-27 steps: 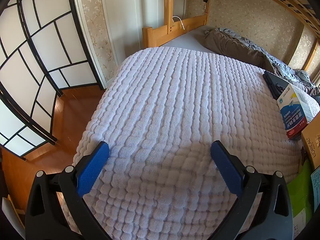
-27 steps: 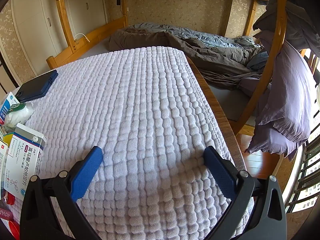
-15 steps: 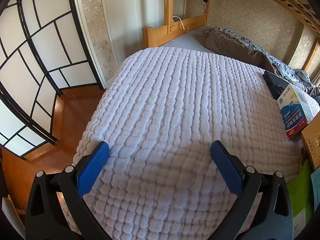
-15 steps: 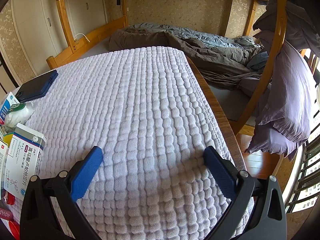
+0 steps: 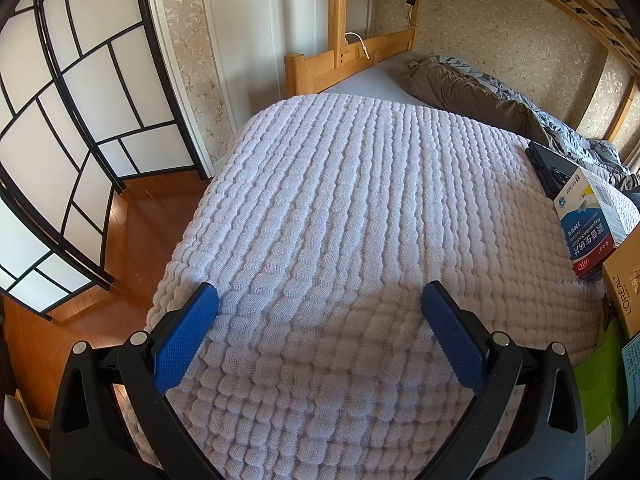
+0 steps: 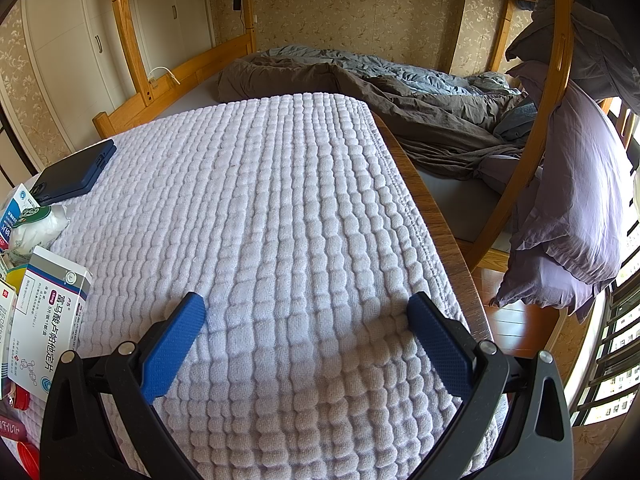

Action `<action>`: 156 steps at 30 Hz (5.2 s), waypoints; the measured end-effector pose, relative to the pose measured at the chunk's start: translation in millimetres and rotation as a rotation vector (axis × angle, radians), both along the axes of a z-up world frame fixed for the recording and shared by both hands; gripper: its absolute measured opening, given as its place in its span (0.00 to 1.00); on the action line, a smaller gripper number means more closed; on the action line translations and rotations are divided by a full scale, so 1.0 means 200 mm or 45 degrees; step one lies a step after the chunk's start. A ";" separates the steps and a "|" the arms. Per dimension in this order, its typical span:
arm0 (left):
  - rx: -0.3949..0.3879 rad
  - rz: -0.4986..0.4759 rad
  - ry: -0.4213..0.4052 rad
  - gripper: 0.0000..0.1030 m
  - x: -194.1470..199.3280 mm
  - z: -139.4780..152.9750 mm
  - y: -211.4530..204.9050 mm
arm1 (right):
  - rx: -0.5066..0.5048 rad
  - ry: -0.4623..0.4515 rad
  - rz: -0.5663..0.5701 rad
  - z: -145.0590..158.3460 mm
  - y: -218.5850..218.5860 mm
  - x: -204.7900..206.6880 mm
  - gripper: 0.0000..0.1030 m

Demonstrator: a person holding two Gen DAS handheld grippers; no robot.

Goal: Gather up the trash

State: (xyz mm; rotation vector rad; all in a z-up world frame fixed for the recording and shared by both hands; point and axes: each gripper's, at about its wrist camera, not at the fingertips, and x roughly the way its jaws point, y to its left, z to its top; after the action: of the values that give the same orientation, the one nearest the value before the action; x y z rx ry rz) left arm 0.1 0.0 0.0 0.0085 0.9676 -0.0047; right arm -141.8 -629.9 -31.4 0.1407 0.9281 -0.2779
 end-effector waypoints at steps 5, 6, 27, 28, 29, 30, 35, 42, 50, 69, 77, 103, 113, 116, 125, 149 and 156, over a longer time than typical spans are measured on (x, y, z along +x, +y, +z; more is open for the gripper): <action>0.000 0.000 0.000 0.99 0.00 0.00 0.00 | 0.000 0.000 0.000 0.00 0.00 0.00 0.97; 0.000 0.000 0.000 0.99 0.00 0.00 0.00 | 0.000 0.000 0.000 0.00 0.00 0.00 0.97; 0.000 0.000 0.000 0.99 0.00 0.00 0.00 | 0.000 0.000 0.000 0.00 0.00 0.00 0.97; 0.000 0.000 0.000 0.99 0.00 0.00 0.00 | 0.000 0.000 0.000 0.00 0.00 0.00 0.97; 0.000 0.000 0.000 0.99 0.00 0.00 0.00 | 0.000 0.000 0.000 0.00 0.00 0.00 0.97; 0.000 0.000 0.000 0.99 0.00 0.00 0.00 | 0.000 0.000 0.000 0.00 0.00 0.00 0.97; 0.000 0.000 0.000 0.99 0.00 0.00 0.00 | 0.000 0.000 0.000 0.00 0.00 0.00 0.97; 0.000 0.000 0.000 0.99 0.00 0.00 0.00 | 0.000 0.000 0.000 0.00 0.00 0.00 0.97; 0.000 0.000 0.000 0.99 0.00 0.00 0.00 | 0.000 0.000 0.000 0.00 0.00 0.00 0.97; 0.000 0.000 0.000 0.99 0.00 0.00 0.00 | 0.000 0.000 0.000 0.00 0.00 0.00 0.97; 0.000 0.000 0.000 0.99 0.00 0.00 0.00 | 0.000 0.000 0.000 0.00 0.00 0.00 0.97; 0.000 0.000 0.000 0.99 0.00 0.00 0.00 | -0.004 0.002 -0.006 0.00 0.00 0.01 0.97; 0.003 -0.010 0.008 0.99 -0.01 0.01 0.00 | -0.004 0.002 -0.005 0.00 0.00 0.01 0.97; 0.001 -0.010 0.018 0.99 0.01 0.01 -0.01 | -0.005 0.003 -0.003 0.00 -0.01 0.01 0.96; -0.035 -0.011 -0.103 0.99 -0.12 0.17 0.07 | -0.014 -0.070 0.043 0.12 0.08 -0.13 0.96; -0.222 -0.494 -0.305 0.99 -0.73 0.58 -0.31 | 0.348 -0.207 0.354 0.32 1.04 -0.60 0.96; -0.174 -0.532 -0.289 0.99 -0.83 0.52 -0.29 | 0.457 -0.160 0.279 0.22 1.15 -0.51 0.96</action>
State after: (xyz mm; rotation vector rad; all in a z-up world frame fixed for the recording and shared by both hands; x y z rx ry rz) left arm -165.5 -57.6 104.0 0.0832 0.7228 -0.4462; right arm -243.5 -400.0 12.9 0.3800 0.8535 0.1022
